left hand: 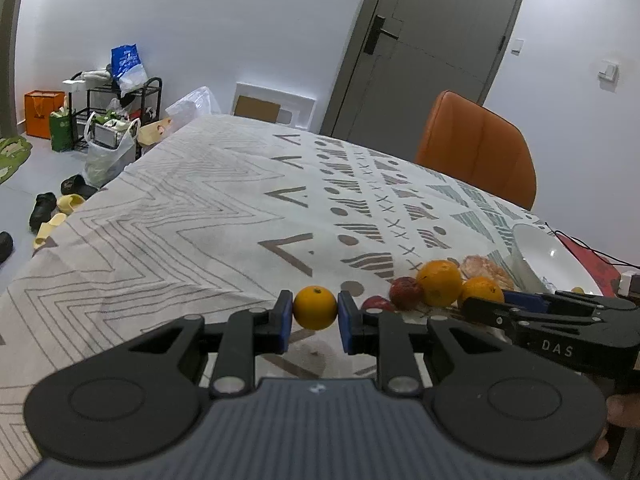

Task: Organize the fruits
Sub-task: 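Grasp a small mandarin with the left tool while the right tool grasps a large orange, then carry the orange and mandarin into the white bowl and open both tools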

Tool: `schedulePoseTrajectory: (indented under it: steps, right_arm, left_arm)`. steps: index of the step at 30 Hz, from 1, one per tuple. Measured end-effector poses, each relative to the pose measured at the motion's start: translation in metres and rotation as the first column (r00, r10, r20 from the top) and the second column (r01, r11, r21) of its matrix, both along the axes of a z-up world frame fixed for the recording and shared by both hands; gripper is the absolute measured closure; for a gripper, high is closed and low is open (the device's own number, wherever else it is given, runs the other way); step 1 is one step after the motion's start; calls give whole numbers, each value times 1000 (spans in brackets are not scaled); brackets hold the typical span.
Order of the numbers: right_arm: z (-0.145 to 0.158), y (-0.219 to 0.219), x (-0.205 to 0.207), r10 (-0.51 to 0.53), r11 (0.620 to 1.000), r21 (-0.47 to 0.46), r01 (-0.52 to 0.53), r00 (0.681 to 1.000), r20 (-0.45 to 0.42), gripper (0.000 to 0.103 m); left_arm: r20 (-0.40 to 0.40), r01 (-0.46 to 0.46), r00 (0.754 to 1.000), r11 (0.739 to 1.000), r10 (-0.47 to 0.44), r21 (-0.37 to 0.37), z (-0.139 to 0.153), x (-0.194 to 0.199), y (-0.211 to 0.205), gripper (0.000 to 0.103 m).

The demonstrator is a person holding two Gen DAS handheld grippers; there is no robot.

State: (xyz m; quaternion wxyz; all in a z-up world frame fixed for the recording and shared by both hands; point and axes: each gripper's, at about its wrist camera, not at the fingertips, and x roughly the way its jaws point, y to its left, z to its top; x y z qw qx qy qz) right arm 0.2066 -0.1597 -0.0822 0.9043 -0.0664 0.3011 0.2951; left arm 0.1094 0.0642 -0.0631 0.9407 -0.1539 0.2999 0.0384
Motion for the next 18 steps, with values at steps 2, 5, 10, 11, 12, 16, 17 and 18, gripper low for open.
schedulePoseTrajectory:
  steps: [2,5,10,11,12,16,17,18]
  right_arm:
    - [3,-3,-4,10,1000,13,-10,1000,7,65]
    - [11,-8,-12,5,1000,28,-6,1000,21,65]
    - [22,-23,-23,-24,998,66,21,999,43,65]
    - [24,-27,-25,-29,997,75,25,998,47,65]
    - [25,-31,-27,-34,996,81,30,998,49,65]
    - [28,-48,-31,-57,995,91,52,997,50,65]
    - [29,-52,-32,-63,994,94,58,997,52,65]
    - [30,-56,-33,-70,993,98,64,996,54,65]
  left_arm:
    - [7,8,1000,1000,-8,4,4,-1,-3,81]
    - [16,17,1000,1000,-17,8,7,-1,-8,81]
    - [26,41,999,999,-42,24,14,1,-21,81]
    - [30,47,998,998,-48,28,16,1,-25,81]
    - [32,53,998,998,-54,32,17,2,-29,81]
    - [27,79,996,996,-80,38,18,5,-42,81]
    - [27,85,996,995,-86,43,19,6,-45,81]
    - [29,93,995,995,-94,45,20,7,-49,81]
